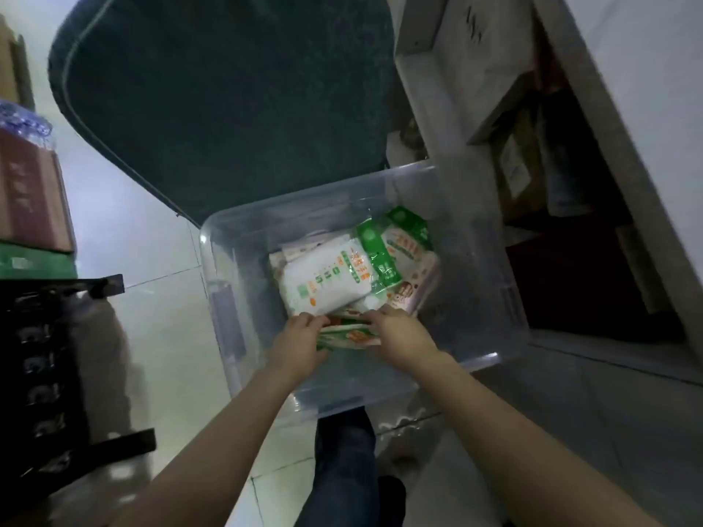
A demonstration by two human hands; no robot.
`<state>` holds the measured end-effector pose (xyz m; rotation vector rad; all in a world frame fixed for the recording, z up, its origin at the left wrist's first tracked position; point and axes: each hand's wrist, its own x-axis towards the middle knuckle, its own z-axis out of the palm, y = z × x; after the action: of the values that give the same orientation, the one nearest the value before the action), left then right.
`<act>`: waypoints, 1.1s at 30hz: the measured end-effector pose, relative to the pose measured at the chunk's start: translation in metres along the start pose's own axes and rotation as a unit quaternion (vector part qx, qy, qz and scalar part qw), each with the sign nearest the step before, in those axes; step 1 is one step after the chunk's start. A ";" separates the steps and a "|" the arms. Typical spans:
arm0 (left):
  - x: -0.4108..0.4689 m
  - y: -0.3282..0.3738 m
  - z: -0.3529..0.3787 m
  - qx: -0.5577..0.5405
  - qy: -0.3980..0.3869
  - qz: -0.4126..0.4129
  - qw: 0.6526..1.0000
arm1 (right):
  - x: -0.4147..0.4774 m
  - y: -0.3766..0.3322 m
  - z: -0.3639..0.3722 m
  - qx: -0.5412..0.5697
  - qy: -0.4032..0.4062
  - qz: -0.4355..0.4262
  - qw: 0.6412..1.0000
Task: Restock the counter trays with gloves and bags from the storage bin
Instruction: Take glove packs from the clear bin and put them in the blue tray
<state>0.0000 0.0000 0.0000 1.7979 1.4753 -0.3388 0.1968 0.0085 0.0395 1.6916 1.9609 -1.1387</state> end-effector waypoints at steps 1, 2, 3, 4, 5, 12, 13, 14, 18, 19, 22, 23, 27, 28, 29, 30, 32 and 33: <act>0.005 -0.002 0.002 0.014 -0.006 -0.001 1.000 | 0.005 0.000 0.003 -0.007 -0.012 0.008 1.000; 0.009 -0.004 0.005 0.019 -0.001 -0.004 1.000 | 0.012 0.002 0.007 -0.003 -0.008 0.016 1.000; 0.011 -0.005 0.007 0.029 0.001 -0.004 1.000 | 0.014 0.004 0.011 0.003 -0.005 0.024 1.000; 0.012 -0.007 0.007 0.034 -0.001 -0.008 0.999 | 0.015 0.005 0.013 0.011 -0.003 0.037 0.999; 0.014 -0.008 0.005 0.027 0.004 -0.007 1.000 | 0.017 0.007 0.012 0.028 0.003 0.046 0.999; 0.033 -0.007 -0.039 -0.030 0.124 0.035 0.991 | 0.040 0.019 -0.026 0.190 0.102 0.067 0.974; 0.039 -0.007 -0.049 -0.029 0.148 0.040 0.988 | 0.048 0.021 -0.034 0.217 0.113 0.076 0.966; 0.046 -0.007 -0.058 -0.028 0.170 0.042 0.984 | 0.057 0.022 -0.042 0.244 0.124 0.087 0.958; 0.086 -0.012 -0.082 -0.038 0.183 0.017 0.982 | 0.099 0.028 -0.057 0.281 0.167 0.118 0.938; 0.096 -0.014 -0.084 -0.043 0.161 0.008 0.986 | 0.110 0.031 -0.057 0.277 0.174 0.127 0.937; 0.118 -0.022 -0.082 -0.043 0.060 -0.003 0.997 | 0.131 0.040 -0.054 0.274 0.173 0.154 0.933; 0.122 -0.025 -0.079 -0.022 0.037 -0.002 0.999 | 0.135 0.043 -0.051 0.272 0.162 0.162 0.935; 0.127 -0.033 -0.061 0.049 0.037 0.003 0.998 | 0.140 0.051 -0.033 0.240 0.066 0.191 0.949; 0.127 -0.034 -0.057 0.049 0.043 0.002 0.998 | 0.139 0.052 -0.028 0.233 0.054 0.195 0.951; 0.128 -0.034 -0.054 0.045 0.047 0.000 0.998 | 0.139 0.052 -0.025 0.227 0.050 0.199 0.952; 0.128 -0.033 -0.052 0.039 0.047 -0.004 0.998 | 0.139 0.052 -0.021 0.223 0.048 0.202 0.952; 0.129 -0.032 -0.049 0.024 0.043 -0.018 0.999 | 0.137 0.052 -0.017 0.221 0.043 0.207 0.952; 0.130 -0.031 -0.048 0.017 0.039 -0.026 0.999 | 0.136 0.052 -0.017 0.223 0.040 0.206 0.952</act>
<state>-0.0032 0.1271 -0.0628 1.8202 1.5817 -0.3233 0.2150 0.1132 -0.0617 2.2670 1.3461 -1.4299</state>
